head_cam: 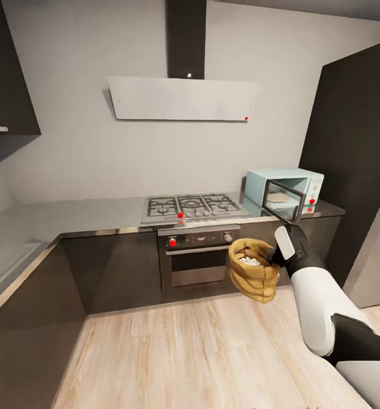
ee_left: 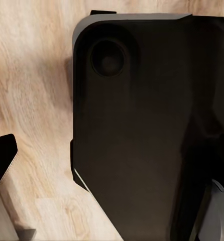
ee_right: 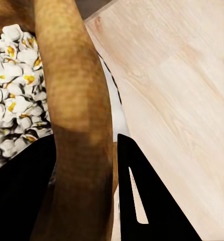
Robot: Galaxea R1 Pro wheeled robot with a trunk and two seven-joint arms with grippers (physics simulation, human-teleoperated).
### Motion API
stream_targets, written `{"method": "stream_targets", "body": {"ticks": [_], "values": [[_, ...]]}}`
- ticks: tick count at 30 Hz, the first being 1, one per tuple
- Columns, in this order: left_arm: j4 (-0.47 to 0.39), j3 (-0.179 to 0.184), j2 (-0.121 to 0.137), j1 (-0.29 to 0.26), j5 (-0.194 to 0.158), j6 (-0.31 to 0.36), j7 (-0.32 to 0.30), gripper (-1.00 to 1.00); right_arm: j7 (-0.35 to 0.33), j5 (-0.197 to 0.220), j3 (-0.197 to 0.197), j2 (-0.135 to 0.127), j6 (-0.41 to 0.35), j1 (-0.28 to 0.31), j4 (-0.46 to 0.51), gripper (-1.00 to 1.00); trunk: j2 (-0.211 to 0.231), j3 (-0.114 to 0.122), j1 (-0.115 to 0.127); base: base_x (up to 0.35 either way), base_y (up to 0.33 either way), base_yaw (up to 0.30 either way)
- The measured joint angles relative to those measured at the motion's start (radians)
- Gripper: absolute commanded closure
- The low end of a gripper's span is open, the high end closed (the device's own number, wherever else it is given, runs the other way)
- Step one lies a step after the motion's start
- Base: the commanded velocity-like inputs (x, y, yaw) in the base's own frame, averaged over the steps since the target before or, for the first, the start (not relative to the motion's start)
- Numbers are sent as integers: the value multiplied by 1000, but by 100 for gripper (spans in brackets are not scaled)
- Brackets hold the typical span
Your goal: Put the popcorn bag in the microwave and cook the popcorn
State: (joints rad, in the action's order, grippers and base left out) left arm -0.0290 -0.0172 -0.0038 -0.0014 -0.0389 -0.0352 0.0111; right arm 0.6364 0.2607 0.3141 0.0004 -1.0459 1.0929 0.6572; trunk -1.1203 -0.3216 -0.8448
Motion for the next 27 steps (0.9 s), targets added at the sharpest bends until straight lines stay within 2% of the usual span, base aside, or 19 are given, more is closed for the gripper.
{"method": "stream_targets", "body": {"ticks": [14,21,27], "values": [[0,0,1,0,0,0,0,-100,1,0,0,-5,0,0,0,100,0,0,0,0,0,-289],[0,0,1,0,0,0,0,-100,1,-4,0,-21,0,0,0,100,0,0,0,0,0,-289],[0,0,1,0,0,1,0,-100,1,-4,0,-22,0,0,2,100,0,0,0,0,0,-289]]}}
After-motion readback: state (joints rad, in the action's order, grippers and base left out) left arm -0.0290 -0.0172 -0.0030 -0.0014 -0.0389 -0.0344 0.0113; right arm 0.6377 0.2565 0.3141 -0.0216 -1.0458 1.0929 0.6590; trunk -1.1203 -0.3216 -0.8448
